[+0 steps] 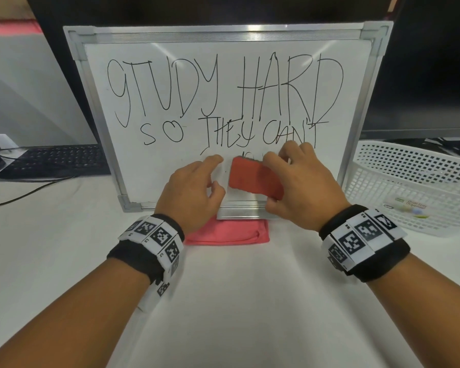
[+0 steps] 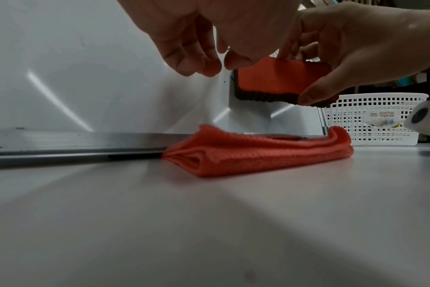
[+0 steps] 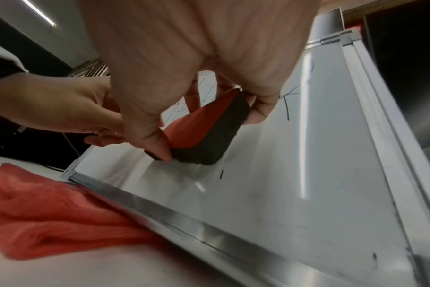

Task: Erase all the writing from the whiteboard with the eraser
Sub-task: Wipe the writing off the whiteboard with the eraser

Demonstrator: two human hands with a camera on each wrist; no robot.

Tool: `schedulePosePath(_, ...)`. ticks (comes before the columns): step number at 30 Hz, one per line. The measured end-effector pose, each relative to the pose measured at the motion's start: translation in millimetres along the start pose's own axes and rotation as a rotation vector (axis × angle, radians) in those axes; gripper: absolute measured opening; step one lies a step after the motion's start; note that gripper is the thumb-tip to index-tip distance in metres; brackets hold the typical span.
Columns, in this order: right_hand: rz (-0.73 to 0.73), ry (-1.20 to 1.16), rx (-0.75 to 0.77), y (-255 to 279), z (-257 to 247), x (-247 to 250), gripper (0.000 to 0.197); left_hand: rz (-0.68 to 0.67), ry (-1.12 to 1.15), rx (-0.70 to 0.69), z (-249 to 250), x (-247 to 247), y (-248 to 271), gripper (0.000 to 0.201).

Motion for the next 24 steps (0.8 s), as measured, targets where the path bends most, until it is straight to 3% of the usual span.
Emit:
schedulePosePath(6, -0.091, 0.014, 0.114, 2, -9, -13, 0.054, 0.003, 0.013, 0.016, -3, 1, -1, 0.040)
schedulePosePath(9, -0.050, -0.022, 0.063, 0, -5, -8, 0.053, -0.001, 0.015, 0.018, -2, 0, 0, 0.039)
schedulePosePath(14, -0.164, 0.007, 0.106, 2, -8, -17, 0.058, -0.012, 0.016, 0.030, -3, 2, 0, 0.036)
schedulePosePath(24, -0.127, -0.061, 0.018, 0, 3, -8, 0.057, -0.046, 0.020, 0.022, -1, 1, -1, 0.032)
Point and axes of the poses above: each hand's wrist, its own y-axis away from the middle knuckle, its own x-axis out of the back of the hand, z = x × y, the point moved 6 cm from there along -y, towards the middle knuckle, and after that the axes turned 5 degrees about -x, right-handed, at the moved point
